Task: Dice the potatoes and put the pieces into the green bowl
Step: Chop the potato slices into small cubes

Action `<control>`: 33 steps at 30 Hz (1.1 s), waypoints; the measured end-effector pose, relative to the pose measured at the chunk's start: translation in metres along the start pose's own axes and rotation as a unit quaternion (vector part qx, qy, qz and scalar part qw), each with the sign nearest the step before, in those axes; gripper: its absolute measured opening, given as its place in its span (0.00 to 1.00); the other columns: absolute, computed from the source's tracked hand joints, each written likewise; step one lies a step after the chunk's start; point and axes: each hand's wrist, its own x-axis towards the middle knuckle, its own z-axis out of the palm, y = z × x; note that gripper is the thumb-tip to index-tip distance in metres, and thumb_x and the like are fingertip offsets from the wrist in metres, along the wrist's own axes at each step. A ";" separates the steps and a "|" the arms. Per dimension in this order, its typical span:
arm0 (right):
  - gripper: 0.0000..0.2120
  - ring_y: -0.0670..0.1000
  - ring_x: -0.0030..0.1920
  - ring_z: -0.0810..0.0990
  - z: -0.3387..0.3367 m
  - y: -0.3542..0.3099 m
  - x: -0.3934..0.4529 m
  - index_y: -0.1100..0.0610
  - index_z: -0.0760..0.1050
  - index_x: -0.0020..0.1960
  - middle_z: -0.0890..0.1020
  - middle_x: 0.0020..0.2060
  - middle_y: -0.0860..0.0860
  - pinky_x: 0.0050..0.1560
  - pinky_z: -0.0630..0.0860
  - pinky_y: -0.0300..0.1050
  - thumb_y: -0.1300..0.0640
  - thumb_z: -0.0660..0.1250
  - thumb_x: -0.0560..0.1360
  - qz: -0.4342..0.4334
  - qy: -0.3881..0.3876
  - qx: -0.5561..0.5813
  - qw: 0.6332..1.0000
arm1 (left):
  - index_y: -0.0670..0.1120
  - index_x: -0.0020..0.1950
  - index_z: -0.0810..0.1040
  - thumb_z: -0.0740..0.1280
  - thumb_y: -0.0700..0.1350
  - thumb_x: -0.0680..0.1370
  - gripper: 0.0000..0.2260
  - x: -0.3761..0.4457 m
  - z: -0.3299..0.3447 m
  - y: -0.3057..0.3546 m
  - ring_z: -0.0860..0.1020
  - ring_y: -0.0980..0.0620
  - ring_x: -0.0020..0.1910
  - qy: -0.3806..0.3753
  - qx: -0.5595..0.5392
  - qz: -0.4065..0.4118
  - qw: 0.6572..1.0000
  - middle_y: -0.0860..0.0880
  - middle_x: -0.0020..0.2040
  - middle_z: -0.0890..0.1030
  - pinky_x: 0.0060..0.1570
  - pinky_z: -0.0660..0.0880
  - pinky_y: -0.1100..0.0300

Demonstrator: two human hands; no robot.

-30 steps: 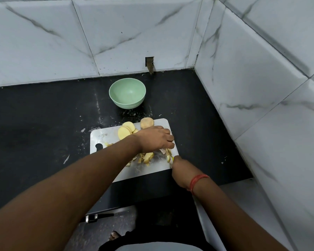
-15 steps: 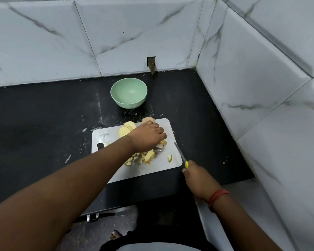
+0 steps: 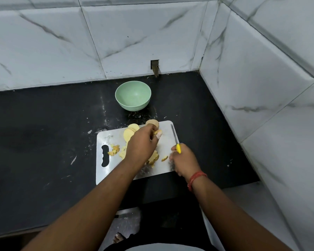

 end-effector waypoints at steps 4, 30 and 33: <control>0.07 0.50 0.23 0.71 -0.005 0.006 0.003 0.55 0.72 0.52 0.80 0.40 0.59 0.22 0.65 0.39 0.62 0.61 0.75 0.015 0.011 0.110 0.994 | 0.51 0.56 0.78 0.68 0.53 0.81 0.08 -0.004 0.006 0.007 0.79 0.53 0.41 -0.021 -0.022 -0.012 0.999 0.54 0.43 0.81 0.40 0.76 0.55; 0.12 0.53 0.45 0.79 -0.002 0.010 0.034 0.56 0.70 0.54 0.79 0.47 0.52 0.43 0.74 0.45 0.50 0.67 0.76 -0.095 0.072 -0.157 0.980 | 0.46 0.64 0.80 0.67 0.53 0.78 0.18 -0.047 0.040 -0.033 0.76 0.47 0.62 -0.025 0.278 0.302 0.912 0.50 0.60 0.79 0.75 0.61 0.39; 0.11 0.52 0.44 0.79 -0.003 0.007 0.034 0.57 0.73 0.53 0.80 0.46 0.52 0.45 0.75 0.46 0.50 0.66 0.78 -0.096 0.063 -0.136 0.984 | 0.45 0.69 0.76 0.67 0.53 0.78 0.22 -0.047 0.040 -0.032 0.74 0.47 0.66 -0.024 0.267 0.297 0.916 0.48 0.65 0.78 0.76 0.60 0.41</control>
